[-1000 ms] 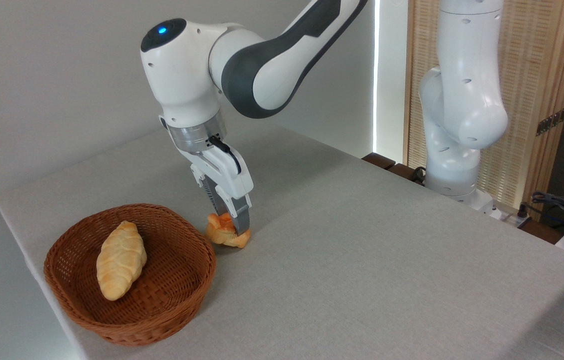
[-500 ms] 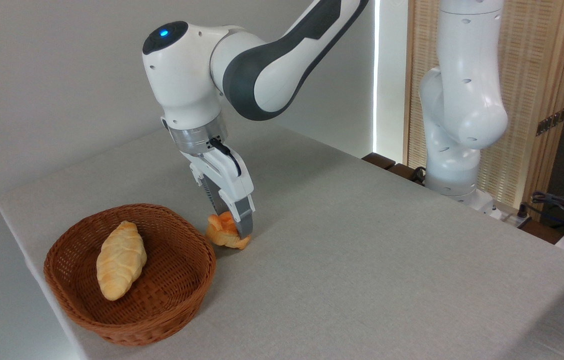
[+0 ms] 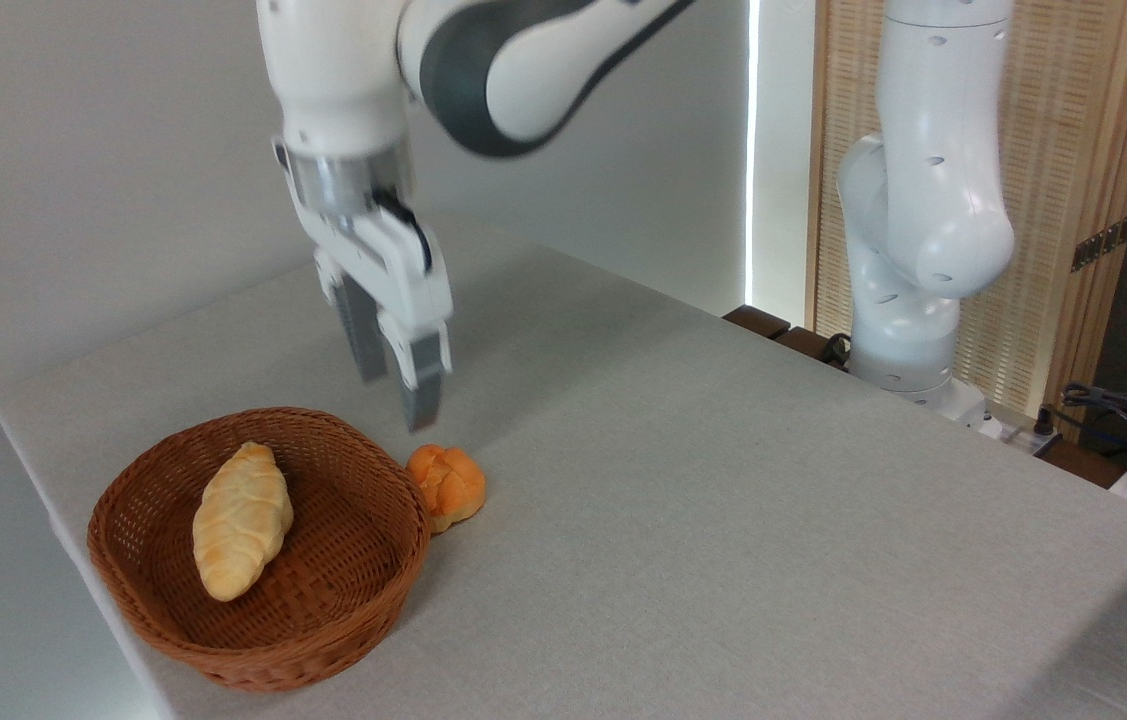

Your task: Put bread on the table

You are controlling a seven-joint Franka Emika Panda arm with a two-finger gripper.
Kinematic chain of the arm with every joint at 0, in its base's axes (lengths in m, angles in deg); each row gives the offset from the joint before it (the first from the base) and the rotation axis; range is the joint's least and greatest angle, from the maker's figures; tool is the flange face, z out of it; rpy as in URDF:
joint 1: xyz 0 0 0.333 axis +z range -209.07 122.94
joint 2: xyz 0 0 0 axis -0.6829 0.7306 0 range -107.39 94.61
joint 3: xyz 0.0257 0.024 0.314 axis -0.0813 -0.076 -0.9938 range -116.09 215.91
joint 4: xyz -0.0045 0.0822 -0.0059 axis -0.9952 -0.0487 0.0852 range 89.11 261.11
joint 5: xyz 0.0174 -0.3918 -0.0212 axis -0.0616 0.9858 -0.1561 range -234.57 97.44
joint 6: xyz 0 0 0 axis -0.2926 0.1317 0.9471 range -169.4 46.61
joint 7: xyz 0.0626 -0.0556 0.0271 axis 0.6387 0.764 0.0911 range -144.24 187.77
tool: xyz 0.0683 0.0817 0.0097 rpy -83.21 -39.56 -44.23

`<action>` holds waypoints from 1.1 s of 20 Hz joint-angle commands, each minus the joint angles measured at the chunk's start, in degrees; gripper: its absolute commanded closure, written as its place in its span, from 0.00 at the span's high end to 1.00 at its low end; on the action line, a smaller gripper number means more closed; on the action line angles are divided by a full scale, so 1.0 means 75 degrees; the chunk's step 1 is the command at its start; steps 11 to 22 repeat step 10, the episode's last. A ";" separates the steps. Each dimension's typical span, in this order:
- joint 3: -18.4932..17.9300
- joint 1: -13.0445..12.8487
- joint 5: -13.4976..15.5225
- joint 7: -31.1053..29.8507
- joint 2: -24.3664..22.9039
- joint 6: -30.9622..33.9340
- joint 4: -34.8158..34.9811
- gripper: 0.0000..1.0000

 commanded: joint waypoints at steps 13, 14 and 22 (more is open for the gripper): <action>-0.0433 0.0220 -0.0739 0.0057 -0.0009 0.0338 -0.0645 1.00; -0.0433 0.0220 -0.0739 0.0057 -0.0009 0.0338 -0.0645 1.00; -0.0433 0.0220 -0.0739 0.0057 -0.0009 0.0338 -0.0645 1.00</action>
